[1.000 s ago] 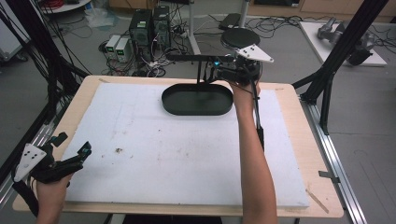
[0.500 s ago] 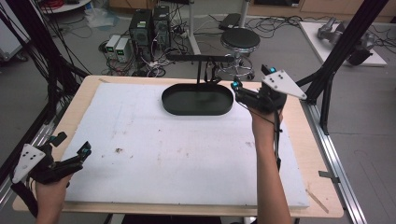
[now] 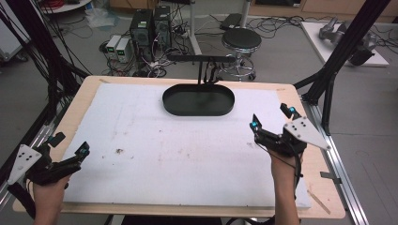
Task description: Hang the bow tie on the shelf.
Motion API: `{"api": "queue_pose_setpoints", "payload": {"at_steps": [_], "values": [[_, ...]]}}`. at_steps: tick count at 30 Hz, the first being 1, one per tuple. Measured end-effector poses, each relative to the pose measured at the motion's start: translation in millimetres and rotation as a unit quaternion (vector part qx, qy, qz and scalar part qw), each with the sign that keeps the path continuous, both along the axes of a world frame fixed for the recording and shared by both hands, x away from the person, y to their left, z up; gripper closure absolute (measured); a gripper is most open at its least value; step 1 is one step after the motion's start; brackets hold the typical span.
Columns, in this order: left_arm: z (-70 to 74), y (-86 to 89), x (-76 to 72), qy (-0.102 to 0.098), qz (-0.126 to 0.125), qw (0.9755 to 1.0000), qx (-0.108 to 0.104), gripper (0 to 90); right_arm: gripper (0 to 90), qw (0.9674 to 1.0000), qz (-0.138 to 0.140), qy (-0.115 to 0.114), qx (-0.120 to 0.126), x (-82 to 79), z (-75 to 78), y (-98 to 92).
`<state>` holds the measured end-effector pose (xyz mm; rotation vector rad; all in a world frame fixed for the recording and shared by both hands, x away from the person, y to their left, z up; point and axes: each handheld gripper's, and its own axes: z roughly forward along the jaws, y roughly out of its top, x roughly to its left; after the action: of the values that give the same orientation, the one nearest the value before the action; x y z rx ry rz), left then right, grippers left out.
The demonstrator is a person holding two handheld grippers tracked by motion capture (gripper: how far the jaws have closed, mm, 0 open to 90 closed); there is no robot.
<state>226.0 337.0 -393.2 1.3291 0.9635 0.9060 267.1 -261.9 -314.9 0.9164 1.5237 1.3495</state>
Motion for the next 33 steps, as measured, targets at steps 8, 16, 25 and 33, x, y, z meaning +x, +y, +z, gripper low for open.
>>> {"api": "queue_pose_setpoints", "payload": {"at_steps": [8,16,25,33], "values": [[-0.3,-0.2,0.2,0.001,0.0,1.0,0.003,10.2,11.0,1.0,-0.001,0.008,-0.002,-22.0,-31.2,-13.8],[-2.2,-2.6,0.0,-0.001,-0.002,1.0,0.007,10.2,11.0,0.9997,0.005,0.01,0.02,-36.4,-64.9,-25.3],[-1.7,-6.4,-2.0,-0.005,-0.006,0.9999,0.014,10.3,11.0,0.9994,0.002,0.017,0.031,-42.2,-75.1,-32.1],[-2.4,-10.0,-3.6,-0.008,-0.01,0.9998,0.016,10.3,11.0,0.999,0.004,0.001,0.045,-48.9,-73.4,-35.6]]}}
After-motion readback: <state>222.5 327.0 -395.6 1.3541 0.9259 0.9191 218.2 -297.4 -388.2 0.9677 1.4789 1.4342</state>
